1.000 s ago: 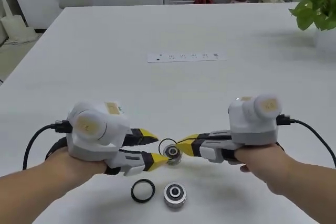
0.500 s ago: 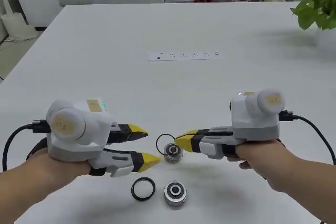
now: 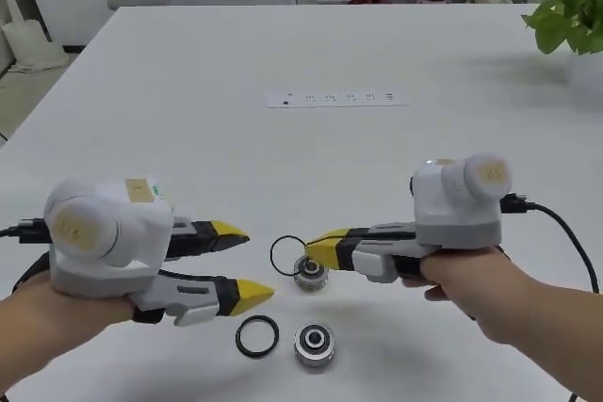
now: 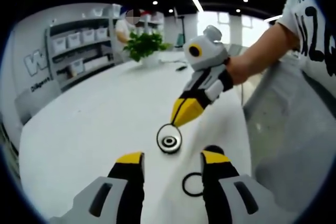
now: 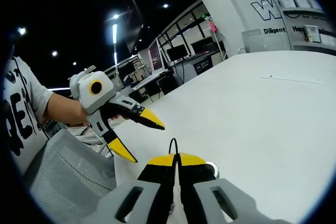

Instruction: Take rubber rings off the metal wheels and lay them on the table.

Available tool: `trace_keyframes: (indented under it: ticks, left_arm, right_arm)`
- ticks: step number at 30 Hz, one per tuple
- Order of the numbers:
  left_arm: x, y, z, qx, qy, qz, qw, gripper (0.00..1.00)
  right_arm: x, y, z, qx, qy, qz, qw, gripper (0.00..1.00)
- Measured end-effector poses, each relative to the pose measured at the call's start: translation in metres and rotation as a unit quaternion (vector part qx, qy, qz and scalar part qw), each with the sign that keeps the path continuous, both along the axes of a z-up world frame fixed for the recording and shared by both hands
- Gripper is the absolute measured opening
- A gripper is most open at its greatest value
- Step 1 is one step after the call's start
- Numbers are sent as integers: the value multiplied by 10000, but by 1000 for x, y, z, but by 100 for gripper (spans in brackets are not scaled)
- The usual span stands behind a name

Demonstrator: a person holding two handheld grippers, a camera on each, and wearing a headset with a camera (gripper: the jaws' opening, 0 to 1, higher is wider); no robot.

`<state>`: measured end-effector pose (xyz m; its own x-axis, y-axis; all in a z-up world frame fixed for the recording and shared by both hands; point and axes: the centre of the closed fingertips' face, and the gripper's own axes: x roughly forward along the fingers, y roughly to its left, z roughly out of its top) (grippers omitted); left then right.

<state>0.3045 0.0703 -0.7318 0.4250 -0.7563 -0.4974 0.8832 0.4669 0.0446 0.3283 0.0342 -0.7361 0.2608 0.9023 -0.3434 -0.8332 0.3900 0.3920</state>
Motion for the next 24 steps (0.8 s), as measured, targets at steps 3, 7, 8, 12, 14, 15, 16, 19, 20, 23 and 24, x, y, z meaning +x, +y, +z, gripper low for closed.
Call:
trace_keyframes:
  ticks: [3,7,8,12,14,15,16,19,20,23,24]
  left_arm:
    - [-3,5,0,38,-19,5,10000,45]
    - [-6,9,1,36,-21,35,10000,45]
    - [-7,11,2,38,-28,43,10000,46]
    - [-10,15,3,67,-54,55,9999,46]
    - [-13,17,4,66,-55,59,9999,46]
    - [-14,18,5,66,-55,62,9999,46]
    - [-14,18,5,68,-55,63,9999,47]
    - [-18,21,5,90,-58,66,9999,47]
    - [-19,22,5,101,-59,64,9999,47]
    - [-22,26,4,130,-53,78,9999,48]
    - [-23,28,4,127,-46,86,9999,48]
  right_arm:
    - [-2,2,0,-10,-5,50,10000,0]
    - [-5,4,1,-21,-5,100,9999,0]
    - [-6,5,1,-23,-3,110,9999,0]
    - [-9,7,2,-25,0,153,9999,0]
    - [-10,8,2,-29,2,175,9998,0]
    - [-11,8,2,-31,5,182,9998,0]
    - [-12,9,1,-30,9,193,9998,0]
    - [-15,10,2,-29,20,226,9997,0]
    - [-16,11,2,-28,23,236,9997,0]
    - [-19,13,2,-25,31,273,9996,0]
    - [-20,13,2,-26,35,283,9996,0]
